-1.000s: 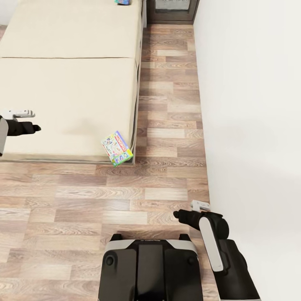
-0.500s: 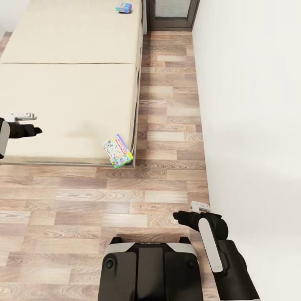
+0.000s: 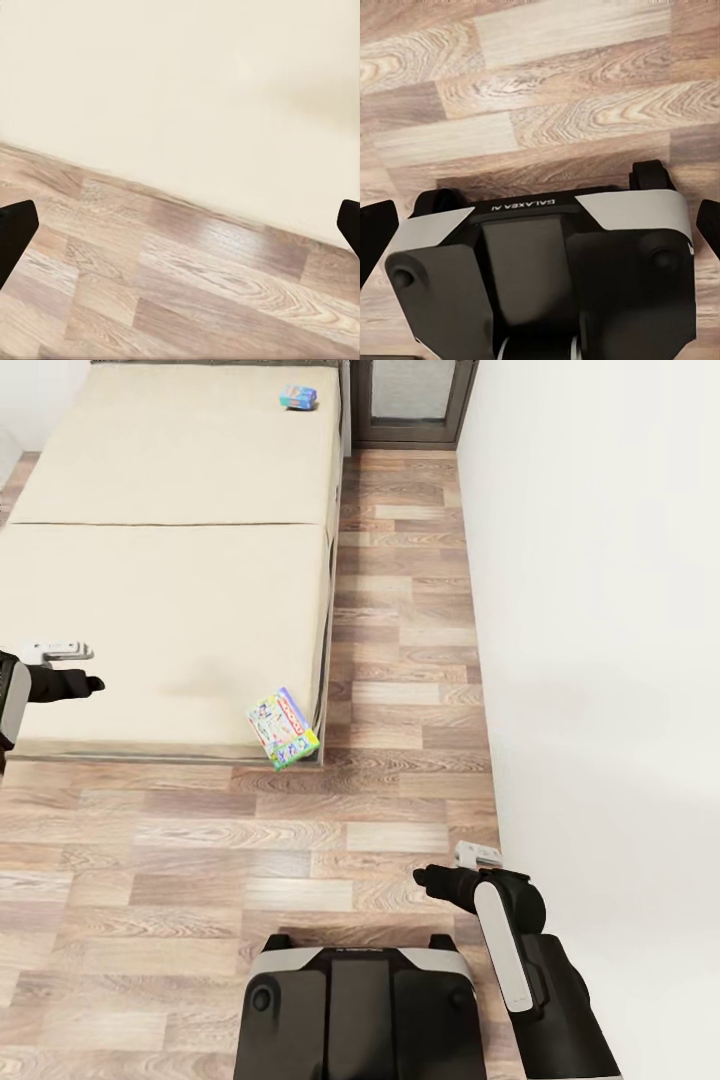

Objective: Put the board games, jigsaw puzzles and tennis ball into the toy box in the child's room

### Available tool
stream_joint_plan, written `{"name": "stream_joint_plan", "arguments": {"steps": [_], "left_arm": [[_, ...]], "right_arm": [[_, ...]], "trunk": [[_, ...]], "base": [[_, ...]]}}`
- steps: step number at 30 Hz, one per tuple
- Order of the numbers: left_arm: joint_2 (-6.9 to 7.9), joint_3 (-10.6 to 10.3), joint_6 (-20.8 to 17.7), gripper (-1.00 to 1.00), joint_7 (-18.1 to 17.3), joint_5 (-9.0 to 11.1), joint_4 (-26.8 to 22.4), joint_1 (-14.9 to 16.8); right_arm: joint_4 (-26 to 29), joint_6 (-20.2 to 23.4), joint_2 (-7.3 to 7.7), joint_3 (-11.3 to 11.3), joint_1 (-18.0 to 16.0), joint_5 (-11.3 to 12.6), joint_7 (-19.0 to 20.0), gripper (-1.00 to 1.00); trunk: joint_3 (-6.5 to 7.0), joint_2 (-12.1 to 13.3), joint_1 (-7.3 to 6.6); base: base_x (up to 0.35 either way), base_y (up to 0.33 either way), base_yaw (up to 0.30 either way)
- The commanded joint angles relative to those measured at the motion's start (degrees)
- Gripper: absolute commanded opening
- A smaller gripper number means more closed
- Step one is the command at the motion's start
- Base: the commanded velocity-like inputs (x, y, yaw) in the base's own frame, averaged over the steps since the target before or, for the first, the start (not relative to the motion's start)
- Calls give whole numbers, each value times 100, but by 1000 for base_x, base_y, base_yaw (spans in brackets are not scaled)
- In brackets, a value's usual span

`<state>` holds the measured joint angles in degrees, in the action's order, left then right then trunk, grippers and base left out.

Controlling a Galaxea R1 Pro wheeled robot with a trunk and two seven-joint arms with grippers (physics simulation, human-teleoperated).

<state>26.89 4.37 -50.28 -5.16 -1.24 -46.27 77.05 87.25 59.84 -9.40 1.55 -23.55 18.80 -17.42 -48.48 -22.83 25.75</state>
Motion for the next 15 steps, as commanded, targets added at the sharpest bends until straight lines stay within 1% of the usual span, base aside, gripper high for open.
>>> {"name": "stream_joint_plan", "arguments": {"steps": [1,8,15], "left_arm": [[0,11,-23,100,-33,-16,-5,-25],[-3,11,-11,100,-30,-12,-5,-178],[-1,17,2,100,-35,-12,-5,-443]], "right_arm": [[7,16,-1,0,-5,56,-60,100],[3,16,6,-4,-5,55,-60,100],[-13,16,14,-5,-4,54,-62,100]], "trunk": [[3,-9,4],[70,-9,4],[136,-9,4]], "base": [[0,0,0],[0,0,0],[0,0,0]]}}
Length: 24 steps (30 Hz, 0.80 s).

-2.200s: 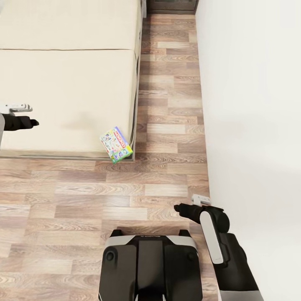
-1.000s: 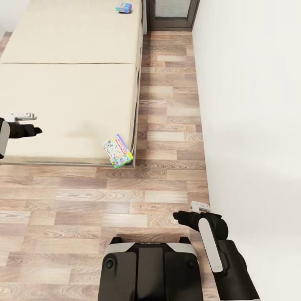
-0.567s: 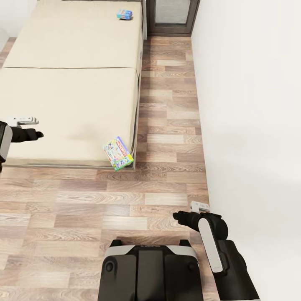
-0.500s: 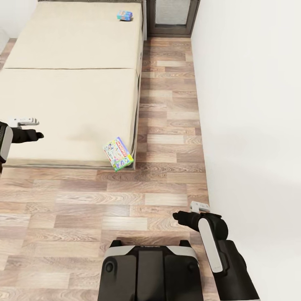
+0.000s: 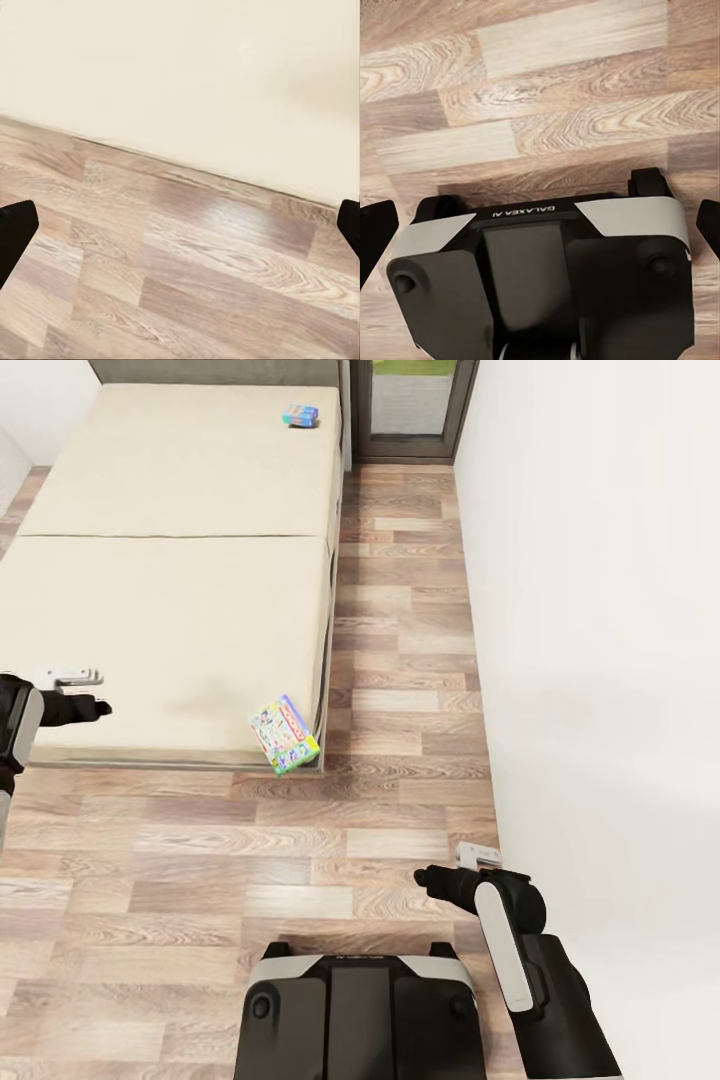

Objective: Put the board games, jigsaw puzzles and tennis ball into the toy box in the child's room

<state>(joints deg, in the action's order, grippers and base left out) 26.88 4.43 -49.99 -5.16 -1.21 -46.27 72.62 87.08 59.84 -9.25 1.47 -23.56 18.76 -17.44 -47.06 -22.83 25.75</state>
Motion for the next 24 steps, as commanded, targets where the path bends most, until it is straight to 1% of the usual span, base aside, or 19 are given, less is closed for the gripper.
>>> {"name": "stream_joint_plan", "arguments": {"steps": [1,5,10,13,16,17,20,21,22,24], "left_arm": [[4,20,-24,100,-32,-15,-5,-54],[20,42,-25,100,-42,-14,6,-134],[235,57,-34,100,-56,1,56,-240],[306,63,-36,100,-60,7,65,-323],[395,78,-34,100,-67,12,73,-476],[455,83,-27,100,-71,13,77,-580],[559,88,2,100,-76,23,84,-782],[597,89,33,100,-77,27,87,-859],[671,90,140,100,-80,35,92,-1025],[734,91,295,100,-84,41,102,-1208]], "right_arm": [[4,16,0,3,-2,58,-62,100],[-2,16,1,-3,-3,53,-65,100],[-6,16,2,-12,-2,50,-64,100],[-6,16,2,-16,-2,50,-65,100],[-9,16,2,-21,-3,49,-66,100],[-10,16,2,-22,-3,49,-65,100],[-12,16,2,-23,-3,48,-66,100],[-13,16,2,-23,-4,48,-66,100],[-14,16,2,-23,-4,49,-66,100],[-14,16,2,-25,-4,46,-67,100]], "trunk": [[3,-9,4],[41,-9,4],[89,-9,4],[117,-9,4],[145,-9,4],[155,-9,4],[183,-9,4],[192,-9,4],[202,-9,4],[221,-9,4]], "base": [[0,0,0],[0,0,0],[0,0,0],[0,0,0],[0,0,0],[0,0,0],[0,0,0],[0,0,0],[0,0,0],[0,0,0]]}}
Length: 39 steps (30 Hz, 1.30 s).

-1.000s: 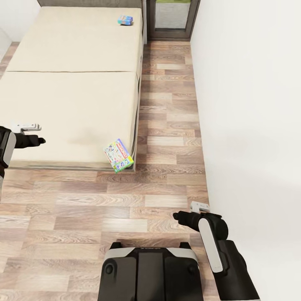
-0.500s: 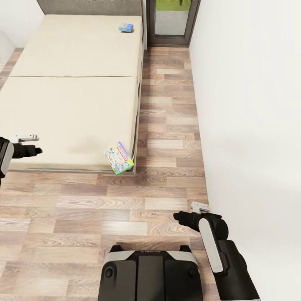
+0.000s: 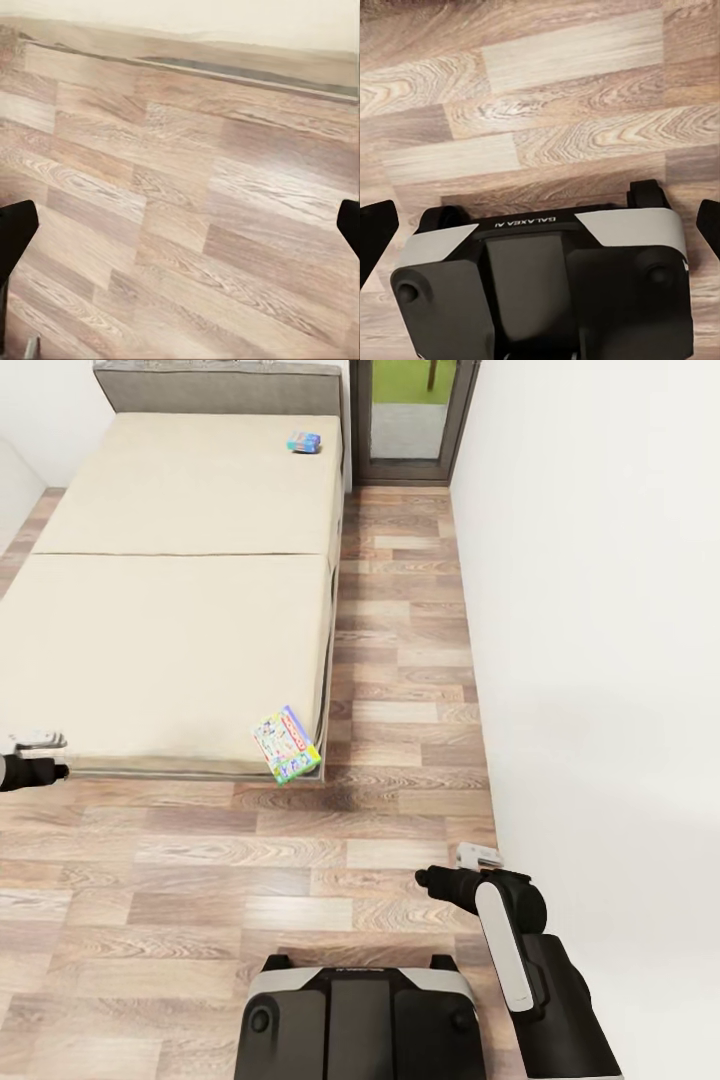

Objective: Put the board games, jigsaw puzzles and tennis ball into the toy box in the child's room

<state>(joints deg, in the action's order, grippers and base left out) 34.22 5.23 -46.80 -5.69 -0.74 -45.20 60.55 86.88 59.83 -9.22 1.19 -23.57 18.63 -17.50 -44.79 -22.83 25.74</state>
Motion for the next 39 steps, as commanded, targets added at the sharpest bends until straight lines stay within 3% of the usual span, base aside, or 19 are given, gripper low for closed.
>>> {"name": "stream_joint_plan", "arguments": {"steps": [1,6,9,12,16,20,21,25,27,30,32,33,39], "left_arm": [[26,11,62,100,-32,-4,10,-97],[104,18,640,100,-29,8,337,-693],[119,18,1097,100,-29,16,739,-1019],[90,20,1776,100,-24,29,1491,-1325],[53,15,2561,100,-12,32,2397,-1479],[-2,14,3111,100,-1,31,3159,-1527],[-57,13,3371,100,4,27,3528,-1540],[-279,11,3927,100,35,2,4169,-1611],[-391,8,4063,100,54,-5,4284,-1723],[-738,0,4262,100,171,-17,4414,-2138],[-891,-3,4302,100,268,-24,4436,-2281],[-1049,-7,4327,100,394,-31,4451,-2408],[-1506,-28,4404,100,880,-45,4471,-2821]], "right_arm": [[5,17,-1,1,-4,55,-60,100],[4,17,26,-4,-4,47,-62,100],[4,14,115,8,-1,47,-66,100],[4,12,223,17,1,59,-68,100],[4,9,262,20,2,63,-69,100],[4,5,273,21,1,59,-69,100],[4,4,276,21,1,57,-71,100],[4,3,279,22,2,58,-70,100],[4,2,279,22,0,58,-69,100],[4,2,280,22,0,55,-69,100],[4,2,280,22,1,57,-69,100],[4,2,280,22,1,59,-69,100],[4,-37,280,22,2,54,-69,100]], "trunk": [[3,-9,4],[51,-9,4],[79,-9,4],[107,-9,4],[145,-9,4],[183,-9,4],[192,-9,4],[230,-9,4],[249,-9,4],[277,-9,4],[296,-9,4],[306,-9,4],[362,-9,4]], "base": [[0,0,0],[0,0,0],[0,0,0],[0,0,0],[0,0,0],[0,0,0],[0,0,0],[0,0,0],[0,0,0],[0,0,0],[0,0,0],[0,0,0],[0,0,0]]}}
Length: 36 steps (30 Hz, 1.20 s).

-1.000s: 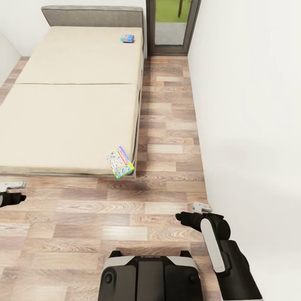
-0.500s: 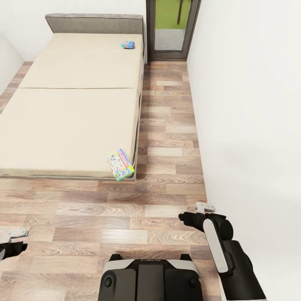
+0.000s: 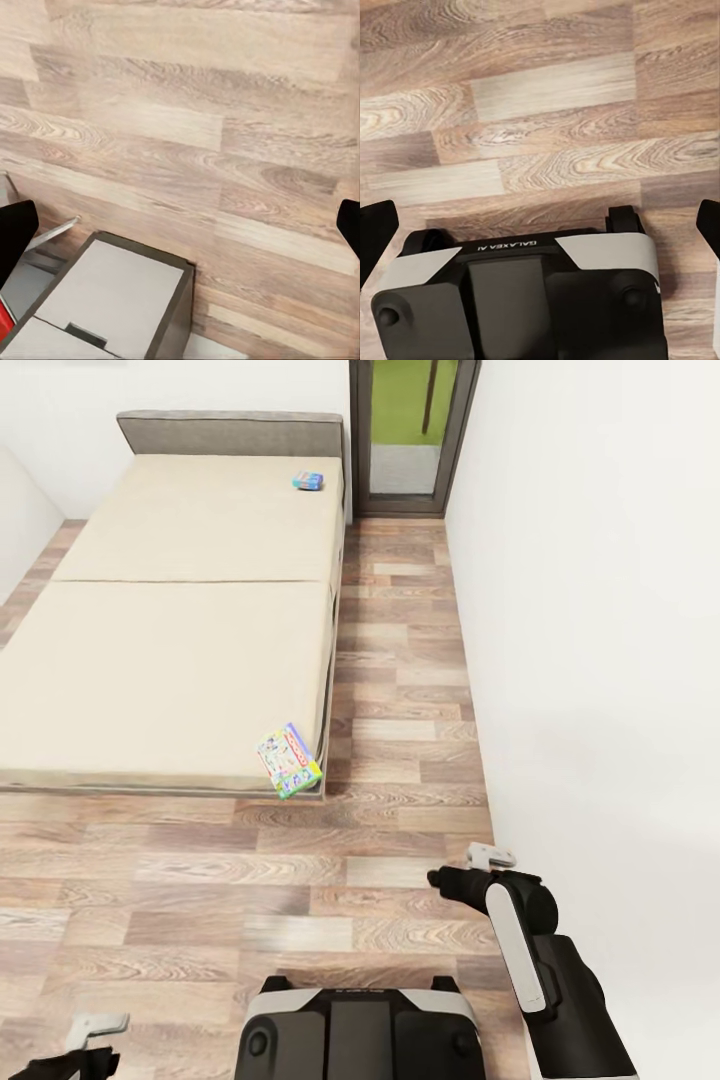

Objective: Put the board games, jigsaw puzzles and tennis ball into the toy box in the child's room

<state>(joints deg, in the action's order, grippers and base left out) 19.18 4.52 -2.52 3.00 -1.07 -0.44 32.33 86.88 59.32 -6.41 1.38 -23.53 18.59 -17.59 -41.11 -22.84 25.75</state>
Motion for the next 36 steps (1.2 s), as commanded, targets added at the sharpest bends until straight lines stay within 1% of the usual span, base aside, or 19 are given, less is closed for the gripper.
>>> {"name": "stream_joint_plan", "arguments": {"steps": [1,3,5,6,10,16,17,18,25,26,29,30,33,34,36], "left_arm": [[-53,41,14,100,57,-15,-4,-50],[-278,36,263,100,173,-8,-2,-238],[-401,34,383,100,208,-6,-1,-335],[-517,32,471,100,231,-10,-1,-441],[-717,26,579,100,258,-20,0,-671],[-898,24,630,100,254,-12,0,-943],[-957,23,635,100,254,-17,0,-1050],[-986,23,636,100,254,-20,0,-1101],[-1131,25,645,100,243,12,6,-1458],[-1182,27,646,100,240,15,7,-1560],[-1272,30,647,100,238,12,8,-1704],[-1331,30,647,100,237,12,8,-1790],[-1419,31,647,100,236,11,9,-1901],[-1476,31,647,100,236,11,9,-1953],[-1538,32,647,100,236,10,7,-2000]], "right_arm": [[5,-17,-1,3,-3,58,-60,100],[5,-179,-1,3,-3,67,-52,100],[1,-237,-1,1,-3,73,-50,100],[-5,-278,-1,-2,-3,77,-47,100],[-51,-327,4,-8,-3,81,-48,100],[-219,-352,2,-20,-3,64,-53,100],[-261,-364,1,-22,-4,62,-56,100],[-276,-372,1,-22,-6,61,-57,100],[-328,-401,4,-25,-10,58,-59,100],[-332,-405,6,-28,-11,58,-60,100],[-335,-406,7,-30,-11,57,-60,100],[-336,-408,6,-29,-11,57,-60,100],[-345,-412,6,-27,-8,62,-60,100],[-363,-425,3,-26,-10,60,-60,100],[-402,-458,3,-26,-9,59,-60,100]], "trunk": [[4,-8,4],[23,-8,4],[42,-8,4],[51,-8,4],[89,-8,4],[146,-8,4],[155,-8,4],[165,-8,4],[231,-8,4],[240,-8,4],[269,-8,4],[278,-8,4],[306,-8,4],[316,-8,4],[335,-8,4]], "base": [[0,0,0],[0,0,0],[0,0,0],[0,0,0],[0,0,0],[0,0,0],[0,0,0],[0,0,0],[0,0,0],[0,0,0],[0,0,0],[0,0,0],[0,0,0],[0,0,0],[0,0,0]]}}
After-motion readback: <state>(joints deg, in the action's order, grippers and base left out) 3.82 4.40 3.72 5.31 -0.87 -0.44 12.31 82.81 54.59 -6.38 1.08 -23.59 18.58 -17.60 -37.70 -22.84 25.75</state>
